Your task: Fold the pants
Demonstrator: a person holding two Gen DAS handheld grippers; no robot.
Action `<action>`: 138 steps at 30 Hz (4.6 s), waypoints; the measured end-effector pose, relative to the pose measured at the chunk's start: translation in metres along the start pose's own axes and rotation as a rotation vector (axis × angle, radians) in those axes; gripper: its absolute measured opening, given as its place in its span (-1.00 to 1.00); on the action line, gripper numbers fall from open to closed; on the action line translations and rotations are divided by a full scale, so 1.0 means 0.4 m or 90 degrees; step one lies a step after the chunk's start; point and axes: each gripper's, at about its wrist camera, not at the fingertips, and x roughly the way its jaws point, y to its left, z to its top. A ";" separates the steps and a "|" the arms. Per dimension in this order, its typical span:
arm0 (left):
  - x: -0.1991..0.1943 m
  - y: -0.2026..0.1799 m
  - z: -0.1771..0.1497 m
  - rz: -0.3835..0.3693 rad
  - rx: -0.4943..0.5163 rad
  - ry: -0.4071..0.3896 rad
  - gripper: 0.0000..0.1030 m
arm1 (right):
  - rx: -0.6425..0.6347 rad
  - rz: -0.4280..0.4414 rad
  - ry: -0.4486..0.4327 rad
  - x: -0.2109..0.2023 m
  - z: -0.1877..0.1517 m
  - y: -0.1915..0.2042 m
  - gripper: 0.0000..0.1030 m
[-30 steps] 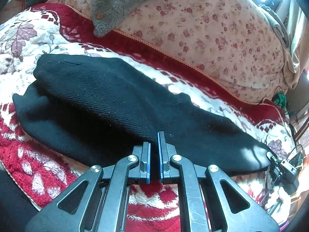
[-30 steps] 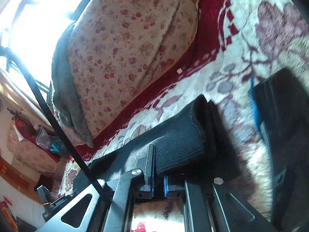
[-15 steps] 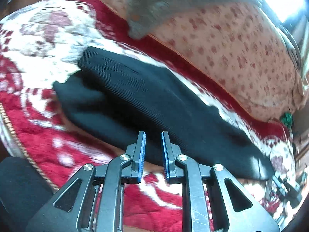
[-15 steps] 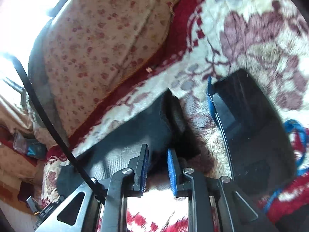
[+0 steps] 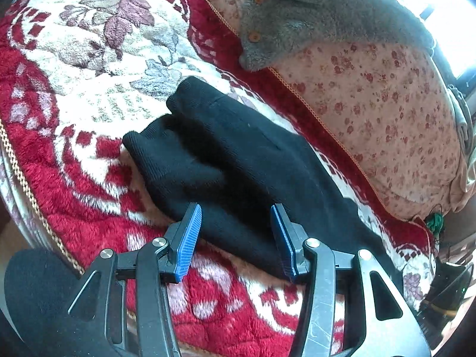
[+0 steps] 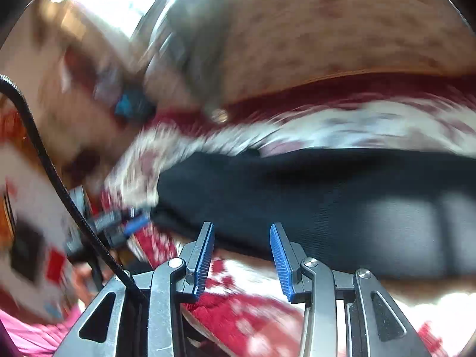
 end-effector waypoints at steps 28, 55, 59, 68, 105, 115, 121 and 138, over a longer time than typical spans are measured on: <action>0.128 0.057 0.142 -0.038 -0.082 0.009 0.02 | -0.394 -0.156 -0.001 0.367 0.036 0.244 -0.18; 0.003 0.103 0.084 -0.010 -0.046 -0.001 -0.56 | -0.196 -0.012 0.034 0.271 0.076 0.213 -0.15; 0.035 0.091 0.081 -0.014 -0.057 0.018 -0.22 | -0.304 -0.096 0.022 0.284 0.044 0.252 0.01; 0.105 0.085 0.117 0.015 -0.075 0.011 -0.21 | -0.417 -0.167 0.021 0.343 0.008 0.250 0.01; -0.055 0.003 0.043 0.077 0.033 -0.075 -0.53 | -0.110 0.059 0.032 0.146 0.001 0.133 0.05; 0.020 -0.213 -0.063 -0.014 0.145 0.018 -0.53 | -0.007 -0.045 -0.042 -0.101 -0.052 -0.043 0.05; 0.092 -0.389 -0.129 -0.075 0.259 0.091 -0.53 | 0.158 -0.095 -0.120 -0.283 -0.124 -0.209 0.07; 0.275 -0.778 -0.249 -0.224 0.444 0.229 -0.04 | 0.443 -0.141 -0.213 -0.484 -0.240 -0.510 0.20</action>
